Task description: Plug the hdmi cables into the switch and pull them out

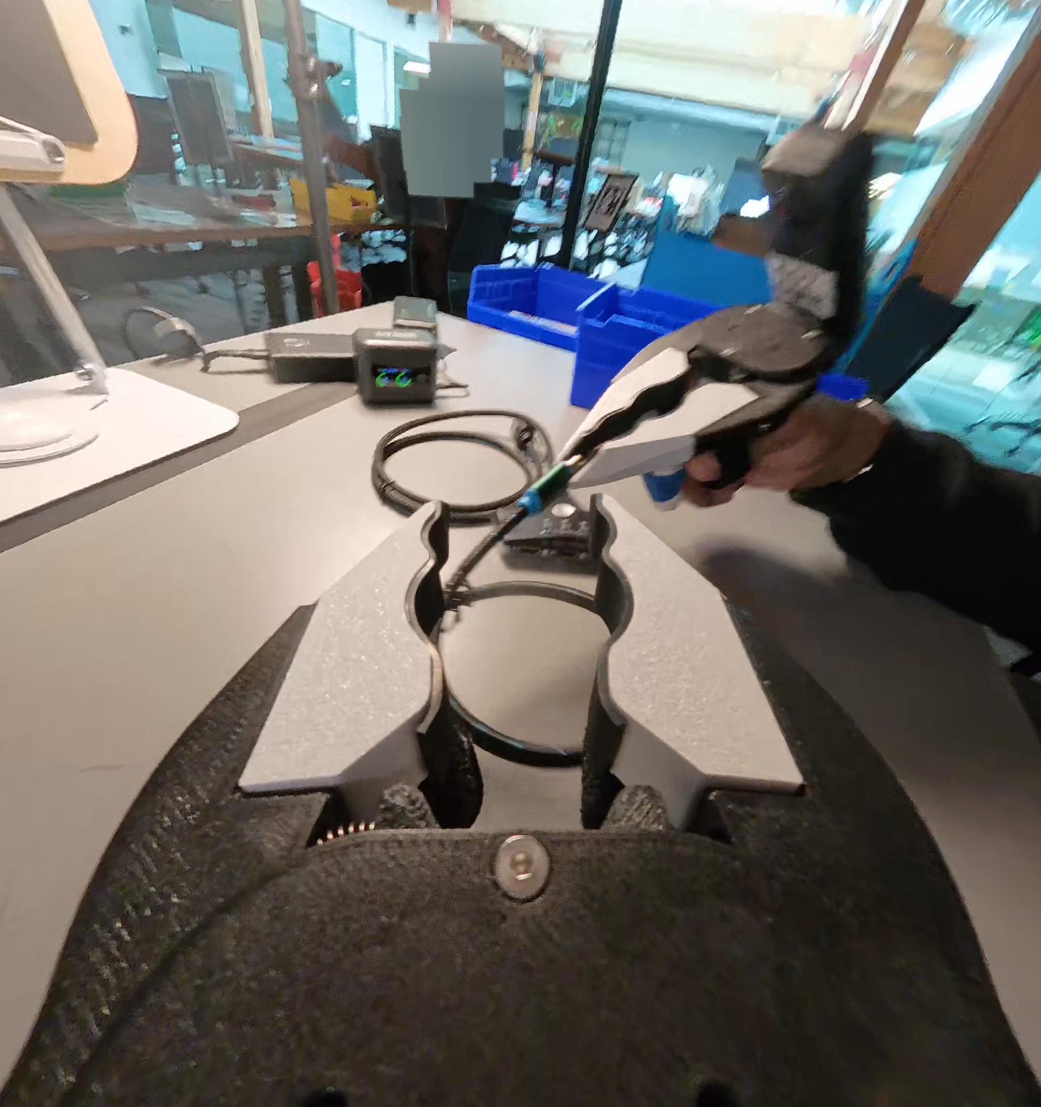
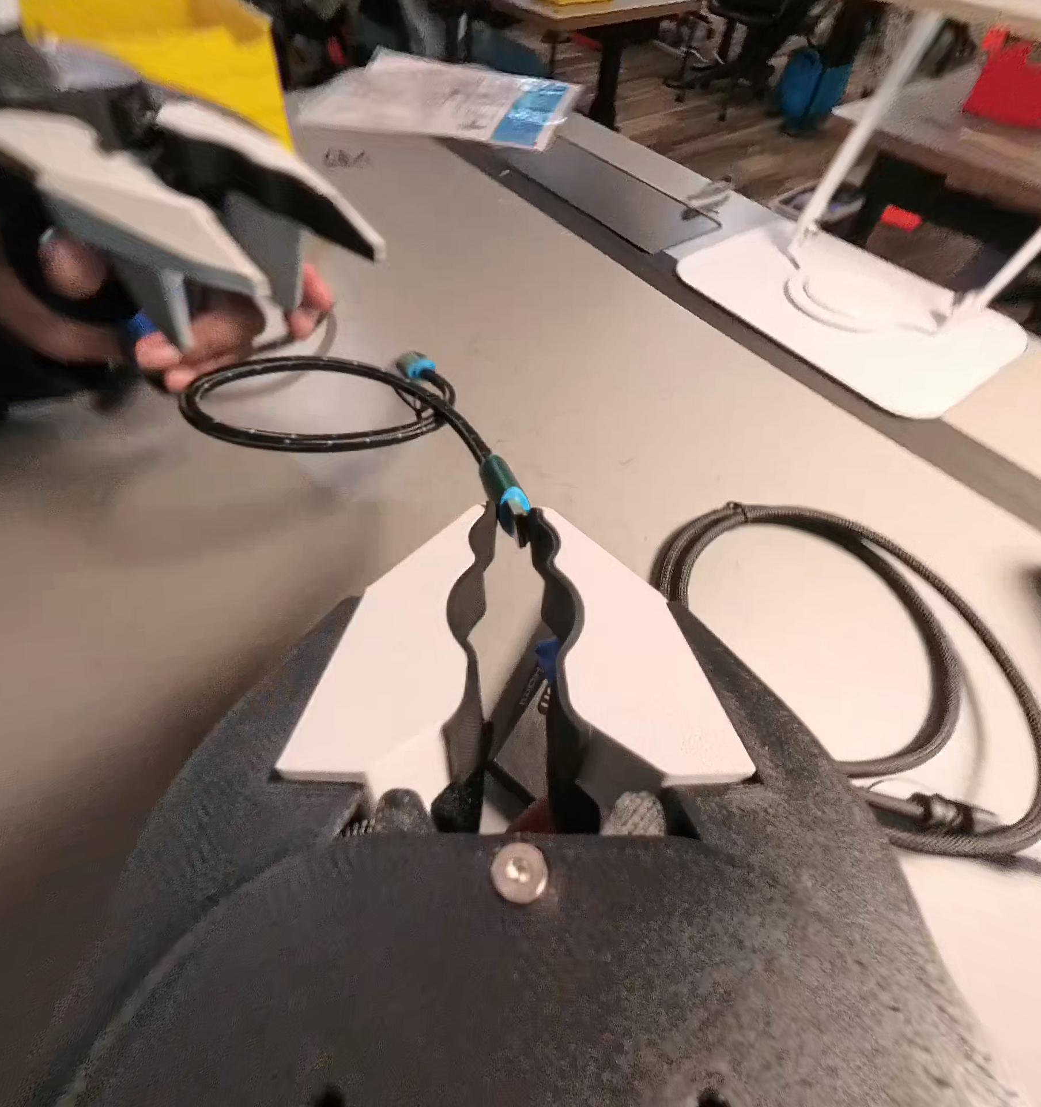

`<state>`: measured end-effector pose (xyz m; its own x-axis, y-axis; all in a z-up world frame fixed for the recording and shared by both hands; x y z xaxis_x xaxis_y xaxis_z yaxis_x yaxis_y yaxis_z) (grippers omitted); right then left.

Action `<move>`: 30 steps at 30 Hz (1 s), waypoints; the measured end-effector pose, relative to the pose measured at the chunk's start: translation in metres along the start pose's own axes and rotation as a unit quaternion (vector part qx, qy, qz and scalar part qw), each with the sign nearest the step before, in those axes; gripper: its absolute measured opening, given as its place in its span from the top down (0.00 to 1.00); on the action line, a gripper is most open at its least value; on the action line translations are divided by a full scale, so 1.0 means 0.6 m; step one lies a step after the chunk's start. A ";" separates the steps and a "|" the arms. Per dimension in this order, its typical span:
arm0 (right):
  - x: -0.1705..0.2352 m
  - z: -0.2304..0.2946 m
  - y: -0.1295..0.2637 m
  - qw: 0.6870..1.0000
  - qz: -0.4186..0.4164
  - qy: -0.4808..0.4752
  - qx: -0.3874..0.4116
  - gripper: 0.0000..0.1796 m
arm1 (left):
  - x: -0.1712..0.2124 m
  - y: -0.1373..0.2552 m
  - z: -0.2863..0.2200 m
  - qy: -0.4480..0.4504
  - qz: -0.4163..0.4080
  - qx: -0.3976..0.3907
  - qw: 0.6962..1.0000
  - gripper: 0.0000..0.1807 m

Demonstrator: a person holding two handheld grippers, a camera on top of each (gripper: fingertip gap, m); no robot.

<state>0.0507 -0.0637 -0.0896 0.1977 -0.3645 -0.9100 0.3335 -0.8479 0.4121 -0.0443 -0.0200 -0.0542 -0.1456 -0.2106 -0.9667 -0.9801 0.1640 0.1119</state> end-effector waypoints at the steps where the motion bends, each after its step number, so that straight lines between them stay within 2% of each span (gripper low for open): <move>1: -0.001 -0.010 0.001 0.999 -0.010 -0.038 0.000 0.93 | -0.008 0.004 -0.008 0.014 -0.013 0.023 1.000 0.74; 4: 0.003 -0.031 0.004 0.991 -0.031 -0.133 -0.010 0.94 | -0.029 0.017 -0.043 0.058 -0.041 0.110 0.991 0.79; 8: 0.006 -0.037 0.001 0.977 -0.047 -0.205 -0.025 0.94 | -0.007 0.018 -0.115 0.152 0.028 0.256 0.954 0.79; 10: 0.002 -0.030 -0.001 0.971 -0.056 -0.228 -0.042 0.94 | 0.013 0.013 -0.145 0.165 0.058 0.295 0.939 0.79; 14: -0.007 -0.011 -0.008 0.955 -0.076 -0.278 -0.070 0.94 | 0.068 -0.046 -0.115 0.226 0.098 0.183 0.952 0.76; 18: -0.015 0.006 -0.016 0.939 -0.096 -0.318 -0.088 0.95 | 0.091 -0.074 -0.092 0.368 0.075 0.129 0.918 0.76; 22: -0.025 0.030 -0.023 0.928 -0.109 -0.337 -0.114 0.97 | 0.097 -0.082 -0.070 0.440 0.031 0.101 0.892 0.75; 30: -0.033 0.055 -0.031 0.919 -0.120 -0.346 -0.146 0.97 | 0.069 -0.060 -0.011 0.516 -0.083 0.082 0.849 0.71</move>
Point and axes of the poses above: each gripper's, where its closed fingertips meet, y back along the fingers, x out of its underside, z = x × y across the jaws, the point moved 1 cm from there along y, back along the fingers, and after that the axes turned 4 degrees about y, right-handed, at the moved point
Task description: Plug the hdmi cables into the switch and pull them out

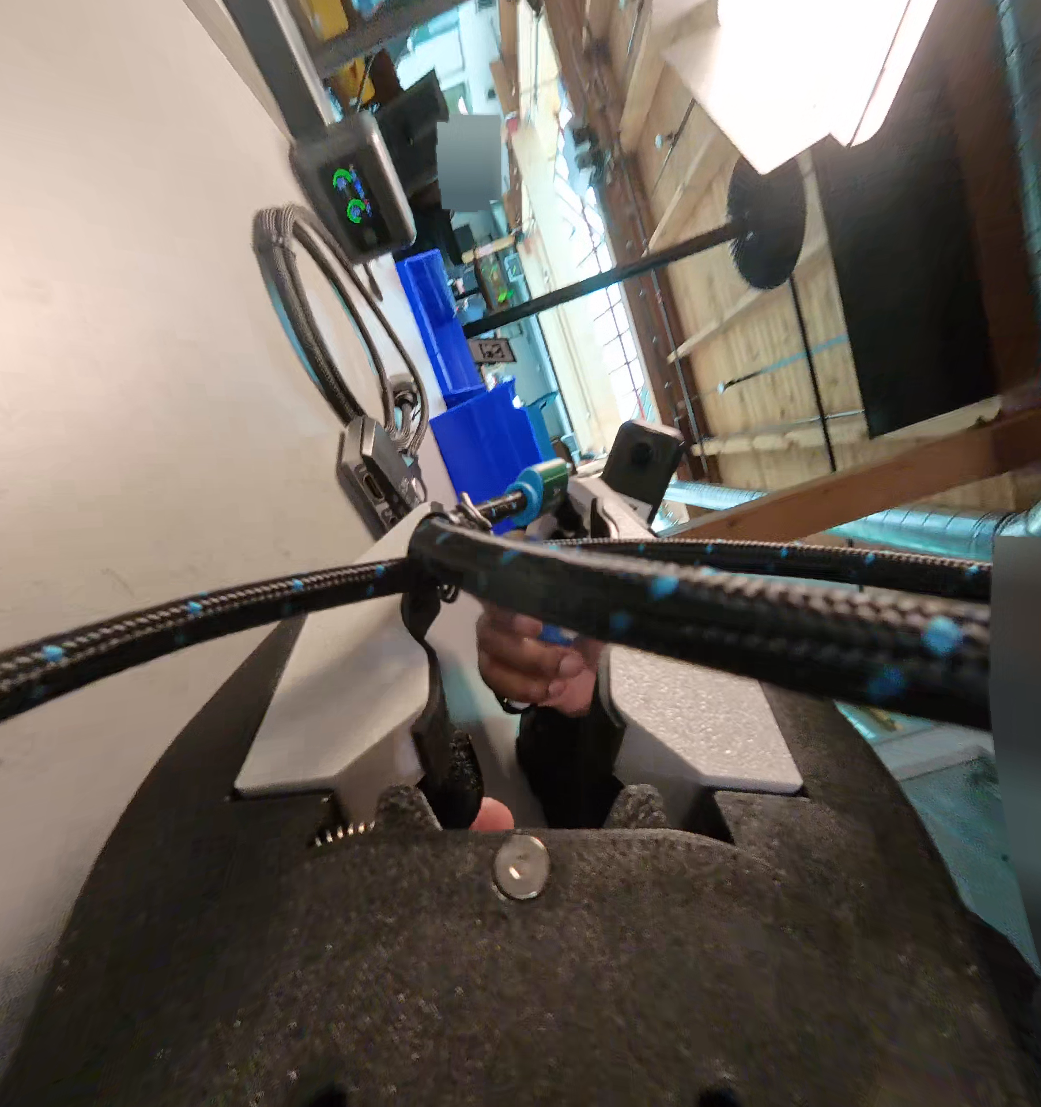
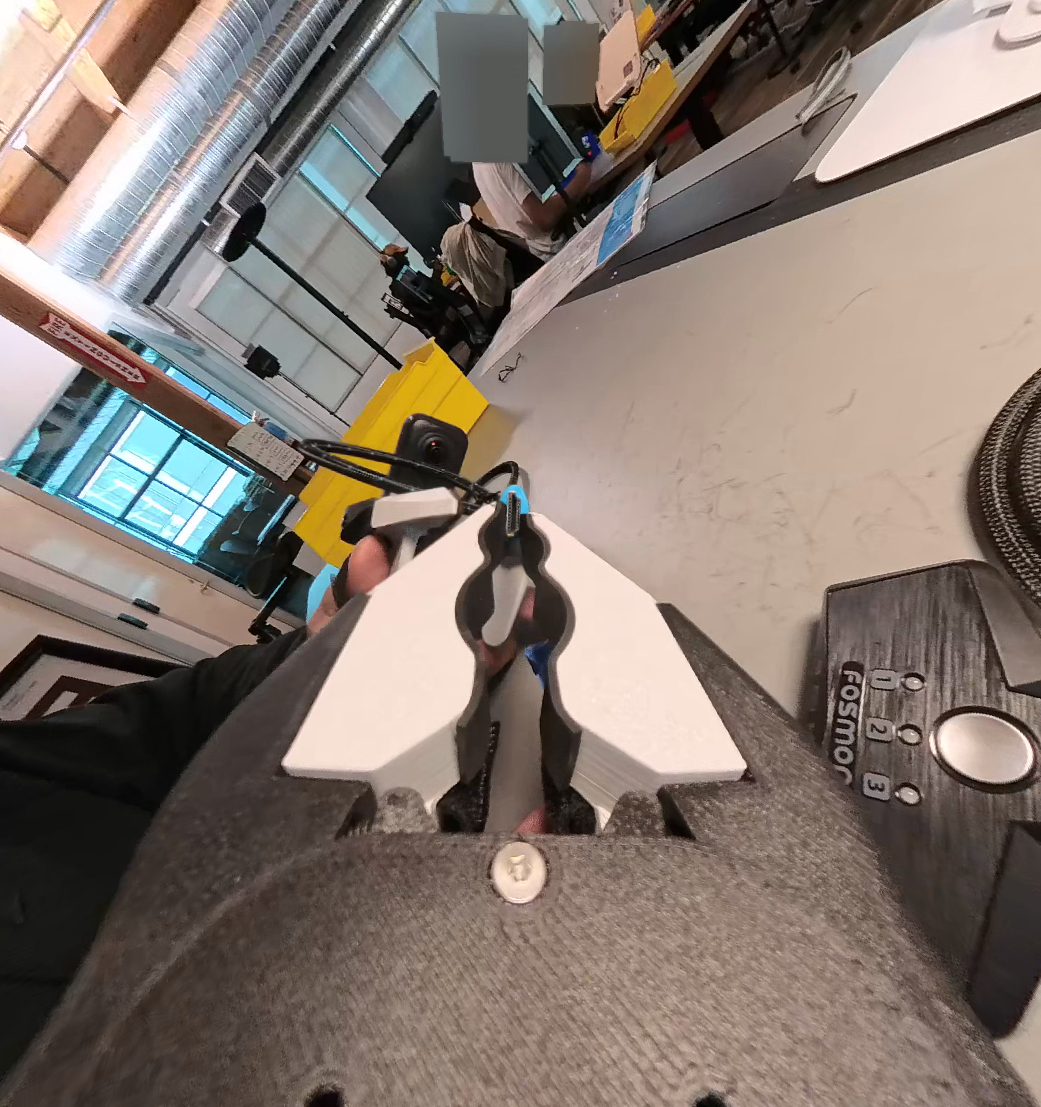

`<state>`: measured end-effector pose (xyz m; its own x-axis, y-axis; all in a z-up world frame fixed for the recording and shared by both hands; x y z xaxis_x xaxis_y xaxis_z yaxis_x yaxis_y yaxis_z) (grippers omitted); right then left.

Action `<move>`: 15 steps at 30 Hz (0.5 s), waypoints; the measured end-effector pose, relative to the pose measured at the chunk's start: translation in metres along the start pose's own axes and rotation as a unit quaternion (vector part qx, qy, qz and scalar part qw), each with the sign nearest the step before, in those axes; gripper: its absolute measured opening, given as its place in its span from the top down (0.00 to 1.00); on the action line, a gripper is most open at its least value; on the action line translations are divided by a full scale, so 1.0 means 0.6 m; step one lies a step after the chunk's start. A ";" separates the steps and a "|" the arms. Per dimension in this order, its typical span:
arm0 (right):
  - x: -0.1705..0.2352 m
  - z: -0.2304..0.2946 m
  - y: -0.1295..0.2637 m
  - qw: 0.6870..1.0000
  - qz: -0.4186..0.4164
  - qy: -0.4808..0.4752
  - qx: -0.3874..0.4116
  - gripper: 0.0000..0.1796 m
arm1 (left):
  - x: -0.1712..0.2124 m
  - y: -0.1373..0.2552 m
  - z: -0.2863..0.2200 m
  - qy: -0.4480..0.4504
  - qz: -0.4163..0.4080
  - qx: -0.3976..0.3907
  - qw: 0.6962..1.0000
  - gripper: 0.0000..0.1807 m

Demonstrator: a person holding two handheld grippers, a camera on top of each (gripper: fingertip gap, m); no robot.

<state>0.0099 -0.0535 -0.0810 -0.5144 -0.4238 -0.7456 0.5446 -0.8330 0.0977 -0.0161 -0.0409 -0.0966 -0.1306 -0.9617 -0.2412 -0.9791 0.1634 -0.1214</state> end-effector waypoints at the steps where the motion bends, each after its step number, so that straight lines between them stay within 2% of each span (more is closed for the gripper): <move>1: 0.000 0.002 -0.001 1.000 -0.003 -0.004 -0.004 0.97 | -0.003 0.001 -0.003 0.000 -0.006 0.009 1.000 0.73; 7: 0.004 0.013 -0.007 0.999 -0.007 -0.019 -0.028 0.98 | -0.003 0.001 -0.024 -0.018 -0.005 0.052 0.998 0.83; 10: 0.001 0.021 -0.007 0.999 -0.012 -0.025 -0.042 0.98 | -0.006 0.003 -0.029 -0.038 -0.012 0.054 0.998 0.92; 15: -0.004 0.031 -0.005 0.998 -0.013 -0.011 -0.057 0.98 | -0.005 0.006 -0.039 -0.073 -0.010 0.062 0.995 0.93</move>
Point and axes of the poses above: each gripper's, where its closed fingertips meet, y back along the fingers, x out of its underside, z = x × y across the jaws, the point moved 1 cm from there along y, back along the fingers, and after that the axes turned 4 degrees about y, right-handed, at the moved point
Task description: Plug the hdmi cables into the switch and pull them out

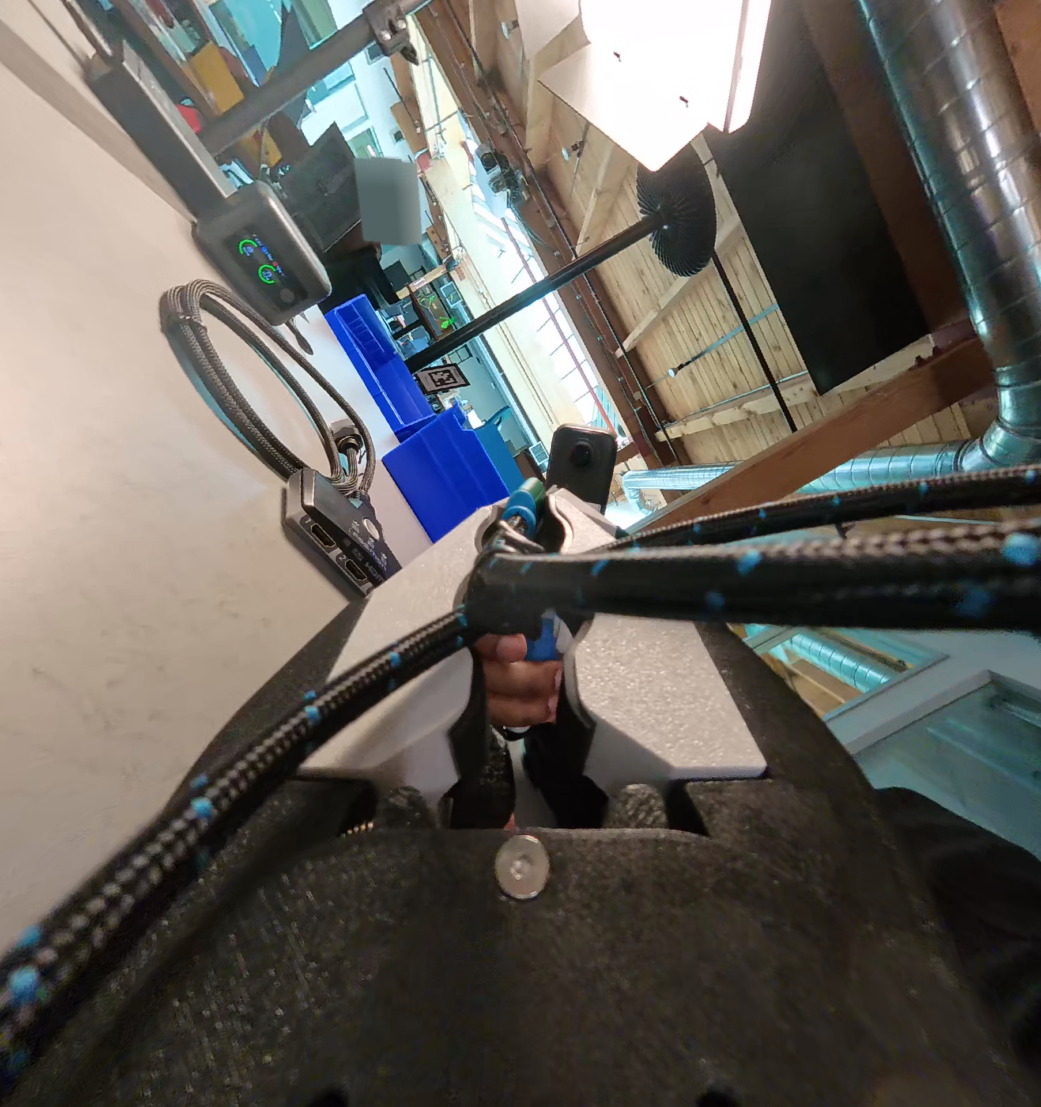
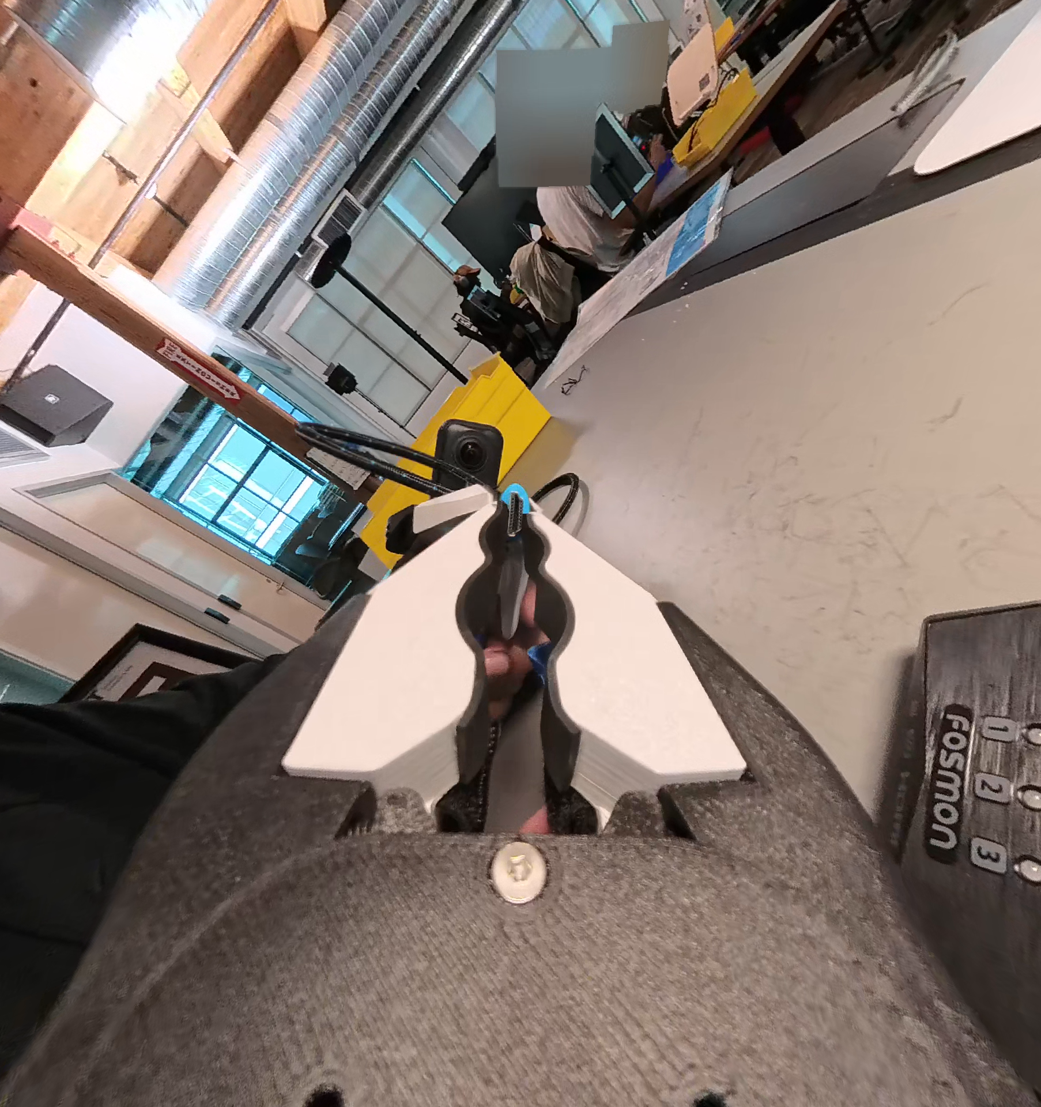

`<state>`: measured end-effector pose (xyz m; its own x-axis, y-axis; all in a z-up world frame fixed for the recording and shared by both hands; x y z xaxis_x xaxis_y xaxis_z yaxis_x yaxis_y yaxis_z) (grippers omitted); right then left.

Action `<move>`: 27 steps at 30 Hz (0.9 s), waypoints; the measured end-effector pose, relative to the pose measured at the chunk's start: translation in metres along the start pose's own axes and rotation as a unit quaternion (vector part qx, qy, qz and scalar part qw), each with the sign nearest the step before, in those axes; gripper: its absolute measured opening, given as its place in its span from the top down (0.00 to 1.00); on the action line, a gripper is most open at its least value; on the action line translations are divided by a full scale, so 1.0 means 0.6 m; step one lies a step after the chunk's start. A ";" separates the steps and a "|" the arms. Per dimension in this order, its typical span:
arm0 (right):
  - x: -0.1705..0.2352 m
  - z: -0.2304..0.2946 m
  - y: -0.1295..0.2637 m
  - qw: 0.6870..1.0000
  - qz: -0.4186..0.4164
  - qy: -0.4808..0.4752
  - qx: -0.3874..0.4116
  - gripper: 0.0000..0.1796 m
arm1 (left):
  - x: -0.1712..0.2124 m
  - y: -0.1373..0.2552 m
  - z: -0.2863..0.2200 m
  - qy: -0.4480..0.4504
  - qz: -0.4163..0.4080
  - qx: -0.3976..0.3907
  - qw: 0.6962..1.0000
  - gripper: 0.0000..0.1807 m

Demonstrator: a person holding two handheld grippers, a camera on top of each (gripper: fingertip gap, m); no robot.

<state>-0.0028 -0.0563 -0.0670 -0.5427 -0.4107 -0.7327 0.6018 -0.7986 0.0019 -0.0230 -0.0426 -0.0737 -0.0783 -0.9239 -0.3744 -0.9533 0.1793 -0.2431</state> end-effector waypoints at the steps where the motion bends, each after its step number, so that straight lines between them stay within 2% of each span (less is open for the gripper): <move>1: -0.002 0.001 0.002 1.000 0.001 0.015 0.001 0.97 | 0.000 0.001 -0.001 -0.010 0.003 -0.002 1.000 0.94; 4: -0.015 0.009 0.010 0.992 0.000 0.125 0.008 0.90 | -0.007 0.006 0.000 -0.037 0.000 -0.018 0.999 0.94; 6: -0.010 0.008 0.012 0.976 0.025 0.216 0.028 0.85 | -0.008 0.009 0.005 -0.047 0.012 -0.032 0.998 0.94; 11: 0.026 0.001 0.010 0.893 0.098 0.433 0.069 0.77 | 0.004 0.008 0.008 -0.060 0.059 -0.048 0.995 0.94; 16: 0.049 -0.007 0.002 0.827 0.135 0.536 0.101 0.74 | 0.023 0.004 0.007 -0.054 0.102 -0.050 0.992 0.95; 19: 0.055 -0.011 -0.001 0.798 0.143 0.573 0.117 0.79 | 0.039 0.001 0.009 -0.053 0.130 -0.053 0.989 0.94; 20: 0.055 -0.012 -0.002 0.792 0.143 0.582 0.119 0.83 | 0.045 0.000 0.008 -0.053 0.138 -0.050 0.988 0.94; 22: 0.056 -0.010 -0.001 0.788 0.138 0.589 0.113 0.86 | 0.049 -0.001 0.006 -0.048 0.146 -0.046 0.987 0.93; 24: 0.057 -0.006 0.001 0.799 0.133 0.579 0.095 0.87 | 0.053 -0.002 0.003 -0.041 0.157 -0.038 0.986 0.94; 27: 0.058 0.002 0.002 0.816 0.121 0.561 0.066 0.87 | 0.059 -0.001 0.001 -0.022 0.172 -0.029 0.984 0.89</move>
Point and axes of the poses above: each gripper's, where its closed fingertips meet, y back along the fingers, x out of its underside, z = x × y across the jaws, the point moved 1 cm from there along y, back along the fingers, and after that the axes turned 4 degrees about y, right-handed, at the moved point
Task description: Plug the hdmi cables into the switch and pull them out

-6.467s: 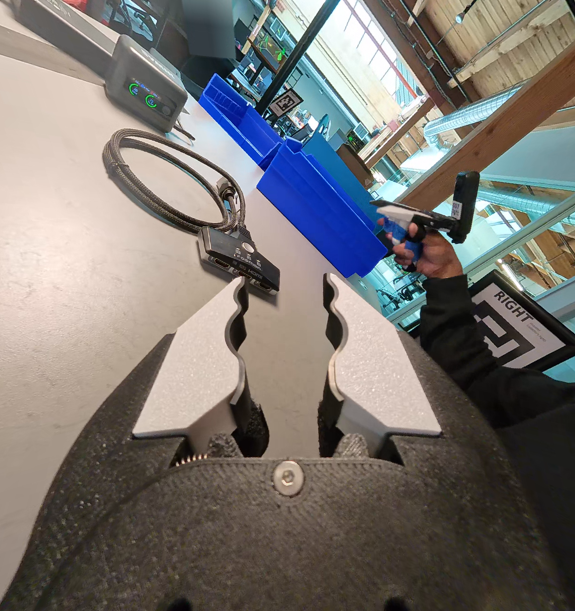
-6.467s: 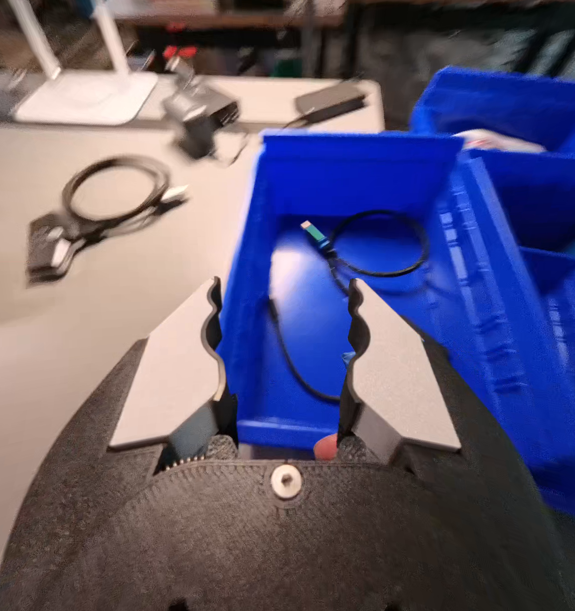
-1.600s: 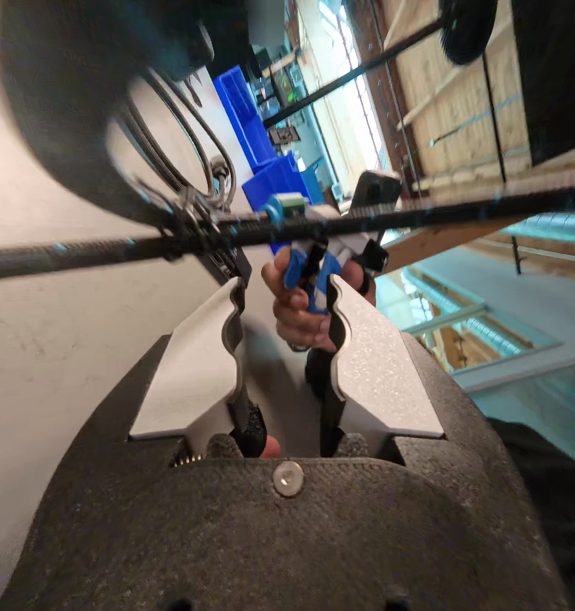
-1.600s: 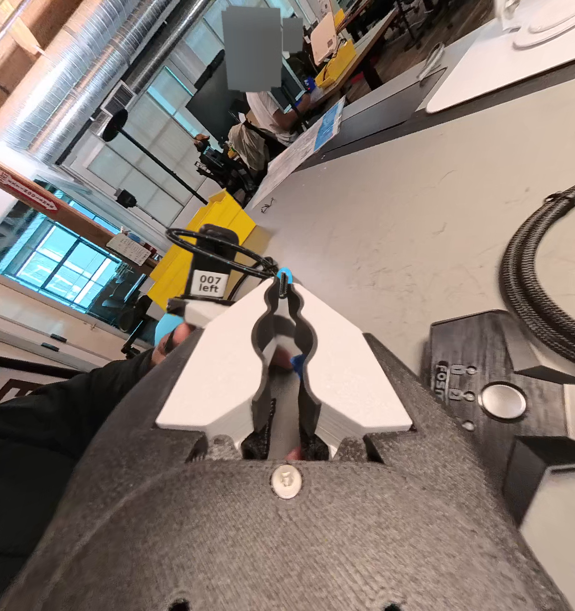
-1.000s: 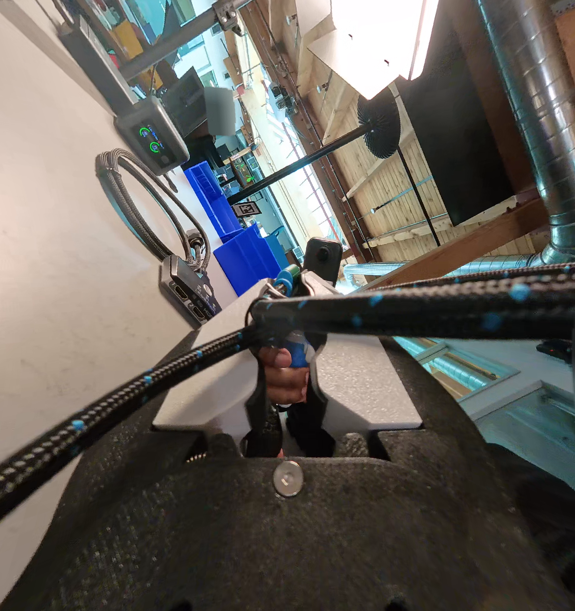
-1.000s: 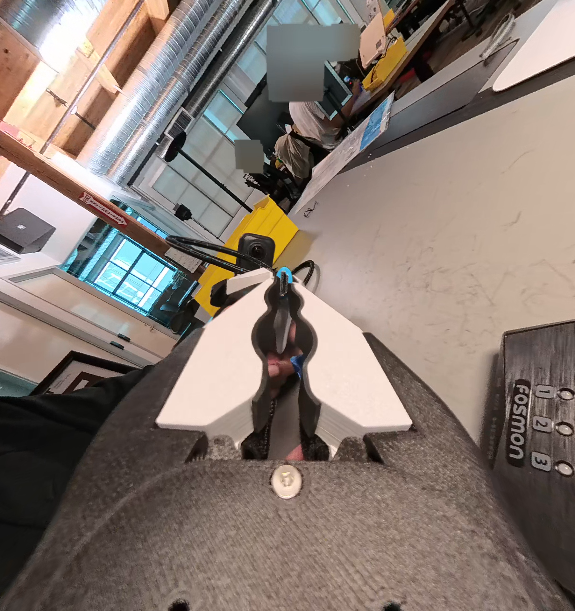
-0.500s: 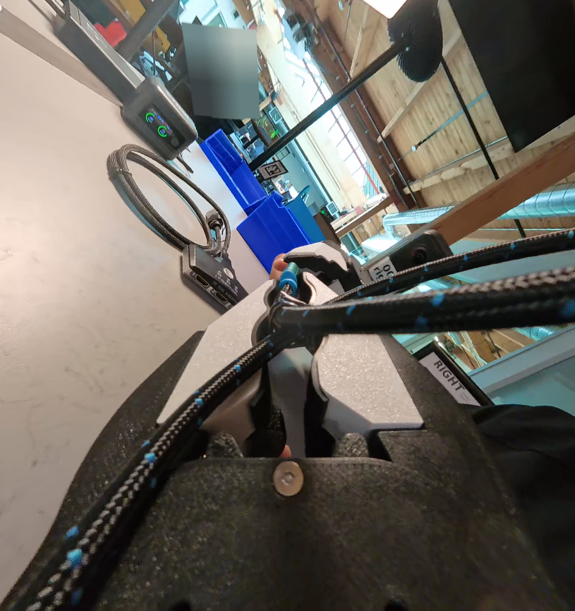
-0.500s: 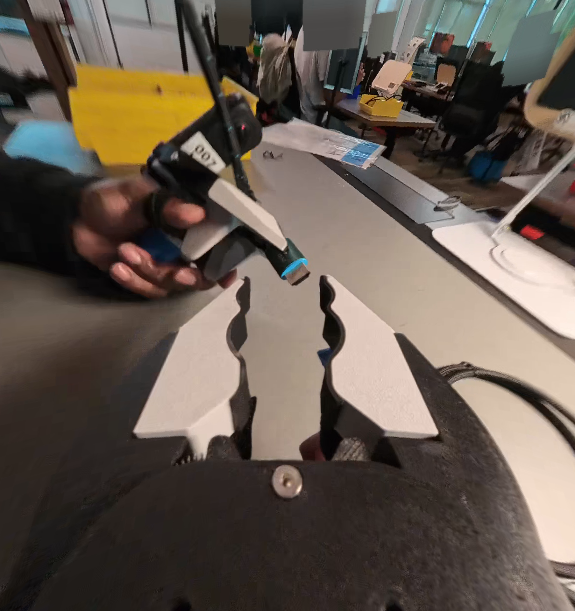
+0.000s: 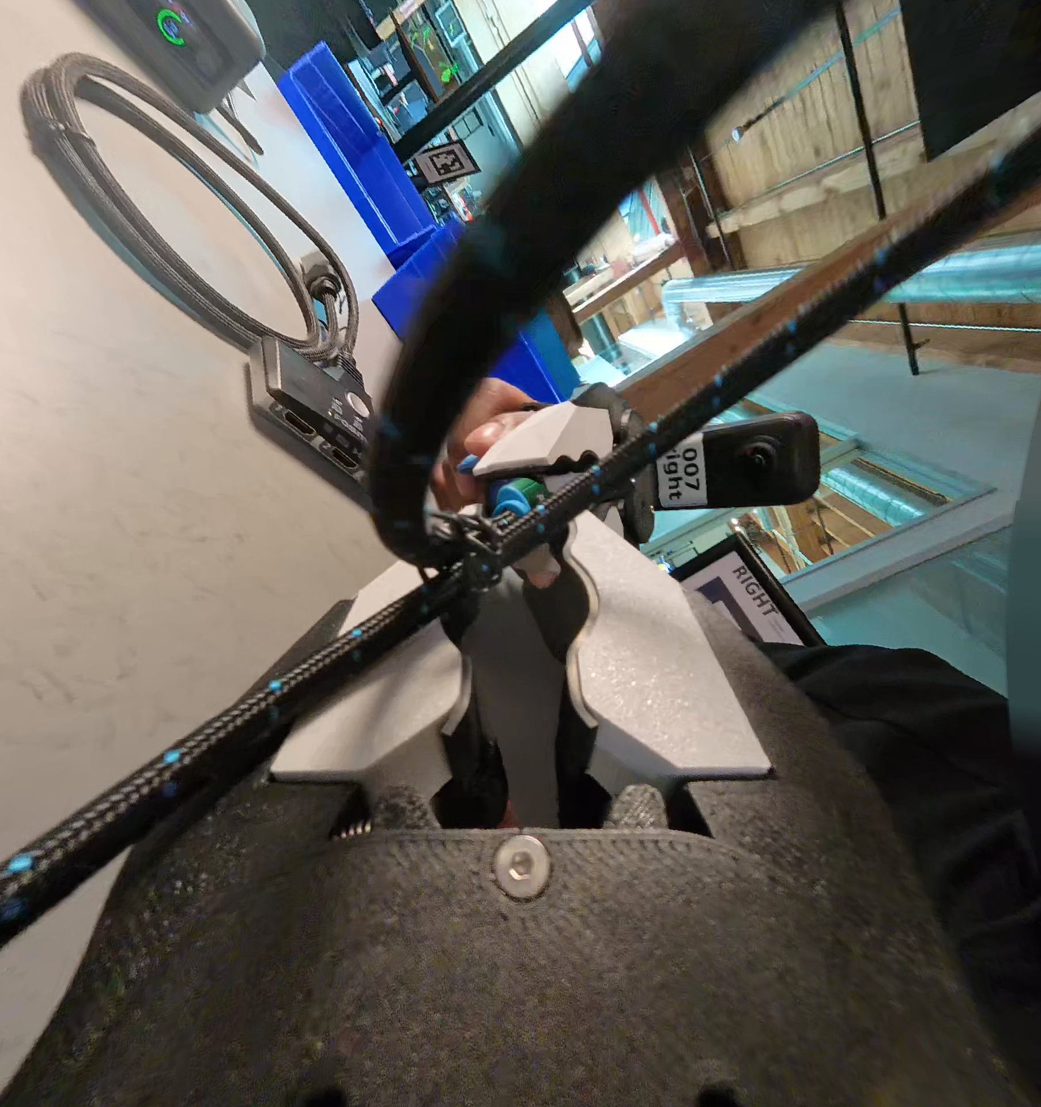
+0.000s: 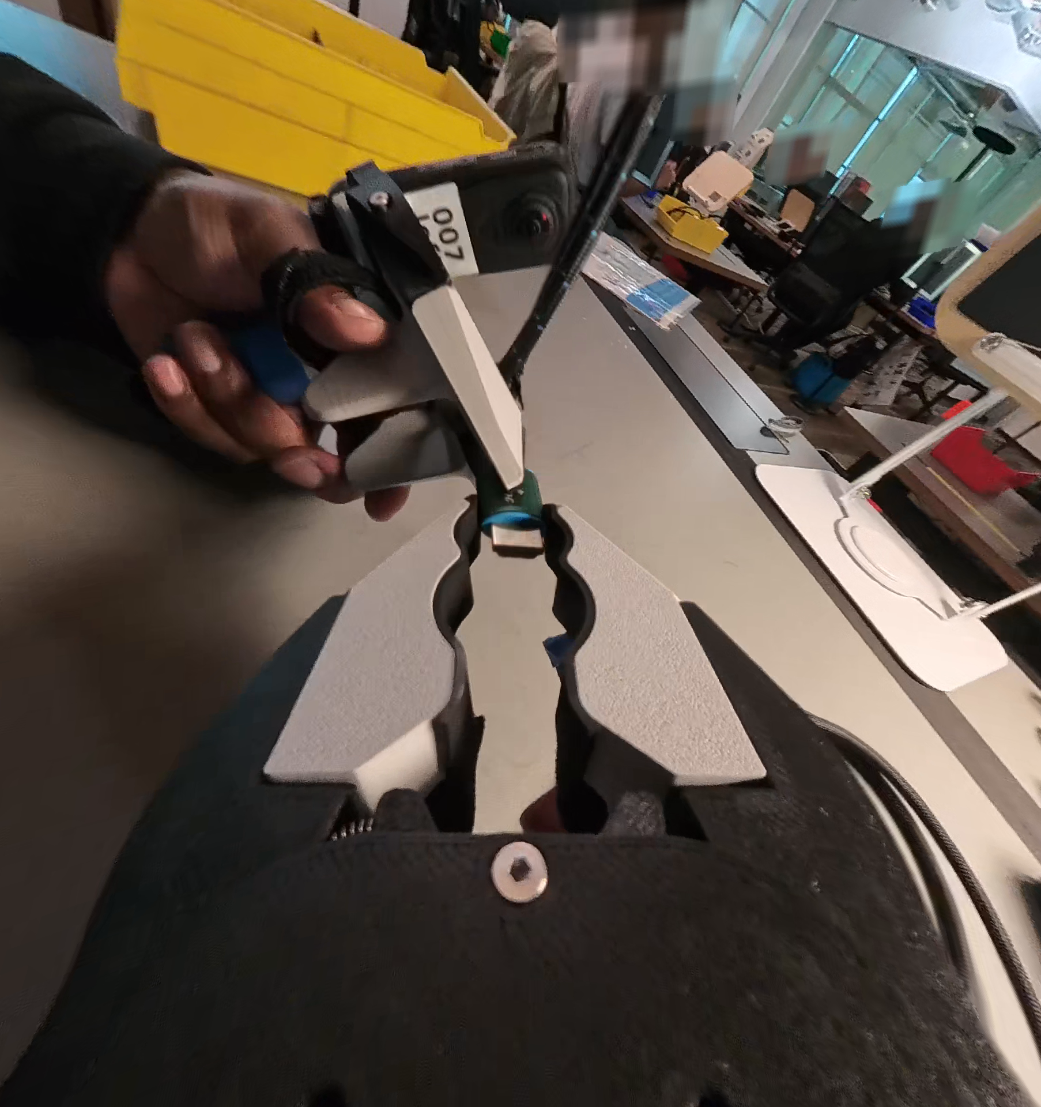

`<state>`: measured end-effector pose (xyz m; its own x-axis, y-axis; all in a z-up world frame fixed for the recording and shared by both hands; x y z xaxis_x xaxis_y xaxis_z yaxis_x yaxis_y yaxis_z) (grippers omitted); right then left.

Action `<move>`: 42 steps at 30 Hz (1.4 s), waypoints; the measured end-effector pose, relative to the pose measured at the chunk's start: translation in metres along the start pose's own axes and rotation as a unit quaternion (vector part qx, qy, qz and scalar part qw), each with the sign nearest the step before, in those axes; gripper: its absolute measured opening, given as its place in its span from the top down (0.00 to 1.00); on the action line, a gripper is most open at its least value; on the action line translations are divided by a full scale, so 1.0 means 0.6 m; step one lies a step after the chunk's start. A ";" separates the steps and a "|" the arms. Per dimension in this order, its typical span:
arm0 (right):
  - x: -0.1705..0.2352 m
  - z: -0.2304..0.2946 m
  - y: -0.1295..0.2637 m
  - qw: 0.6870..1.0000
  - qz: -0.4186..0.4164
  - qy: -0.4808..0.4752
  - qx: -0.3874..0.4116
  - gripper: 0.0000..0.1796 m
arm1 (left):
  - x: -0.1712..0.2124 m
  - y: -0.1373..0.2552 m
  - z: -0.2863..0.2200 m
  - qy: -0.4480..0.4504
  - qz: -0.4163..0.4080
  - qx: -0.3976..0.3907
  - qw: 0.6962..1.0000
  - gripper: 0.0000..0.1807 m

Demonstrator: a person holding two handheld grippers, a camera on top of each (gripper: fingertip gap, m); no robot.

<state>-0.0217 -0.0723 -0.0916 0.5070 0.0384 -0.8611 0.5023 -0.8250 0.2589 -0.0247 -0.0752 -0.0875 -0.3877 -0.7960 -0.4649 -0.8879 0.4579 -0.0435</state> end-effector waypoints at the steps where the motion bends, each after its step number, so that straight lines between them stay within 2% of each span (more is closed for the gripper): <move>1: -0.001 0.000 0.001 1.000 -0.004 -0.001 -0.004 0.87 | 0.002 0.000 -0.002 0.009 0.003 0.007 1.000 0.88; 10: -0.003 0.007 0.006 0.999 -0.032 0.001 -0.028 0.87 | 0.010 -0.003 -0.008 0.096 0.012 0.063 0.993 0.92; 14: -0.003 0.004 0.007 0.999 -0.026 -0.009 -0.027 0.86 | 0.008 -0.003 -0.009 0.087 0.004 0.067 0.994 0.93; 16: 0.008 -0.008 0.009 1.000 0.005 -0.010 -0.010 0.85 | 0.000 -0.001 -0.009 0.050 -0.013 0.049 0.997 0.94; 19: 0.050 -0.051 0.026 0.994 0.098 -0.027 0.032 0.73 | -0.022 0.012 0.001 -0.017 -0.046 -0.013 0.999 0.94; 21: 0.082 -0.088 0.050 0.982 0.157 -0.076 0.071 0.72 | -0.036 0.024 0.016 -0.050 -0.065 -0.063 0.995 0.94; 24: 0.132 -0.097 0.086 0.953 0.243 -0.170 0.066 0.65 | -0.044 0.033 0.037 -0.065 -0.081 -0.114 0.988 0.94; 26: 0.155 -0.089 0.110 0.935 0.291 -0.196 0.059 0.64 | -0.045 0.037 0.049 -0.062 -0.089 -0.134 0.985 0.94; 29: 0.166 -0.065 0.119 0.917 0.313 -0.247 0.032 0.61 | -0.047 0.040 0.057 -0.054 -0.100 -0.146 0.983 0.94; 32: 0.193 -0.063 0.117 0.900 0.353 -0.249 0.054 0.54 | -0.047 0.041 0.058 -0.056 -0.101 -0.149 0.982 0.94; 34: 0.194 -0.069 0.114 0.895 0.359 -0.252 0.074 0.57 | -0.046 0.039 0.058 -0.057 -0.097 -0.149 0.983 0.94; 37: 0.191 -0.064 0.108 0.894 0.369 -0.240 0.082 0.59 | -0.046 0.039 0.057 -0.058 -0.097 -0.149 0.982 0.94; 38: 0.185 -0.055 0.103 0.897 0.366 -0.237 0.069 0.58 | -0.045 0.039 0.057 -0.058 -0.097 -0.149 0.982 0.94; 39: 0.182 -0.051 0.101 0.898 0.366 -0.236 0.062 0.53 | -0.045 0.039 0.057 -0.058 -0.096 -0.149 0.983 0.94; 42: 0.179 -0.052 0.109 0.899 0.361 -0.242 0.055 0.54 | -0.045 0.039 0.057 -0.058 -0.095 -0.148 0.983 0.94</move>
<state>0.0877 -0.1046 -0.1533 0.2957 -0.7565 -0.5833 0.0791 -0.5891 0.8042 -0.0265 -0.0298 -0.1065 -0.1926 -0.7980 -0.5711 -0.9813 0.1567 0.1120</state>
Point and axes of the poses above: each gripper's, where its closed fingertips meet, y back along the fingers, x out of its underside, z = x × y across the jaws, the point moved 1 cm from there along y, back along the fingers, and after that the axes turned 4 degrees about y, right-handed, at the moved point
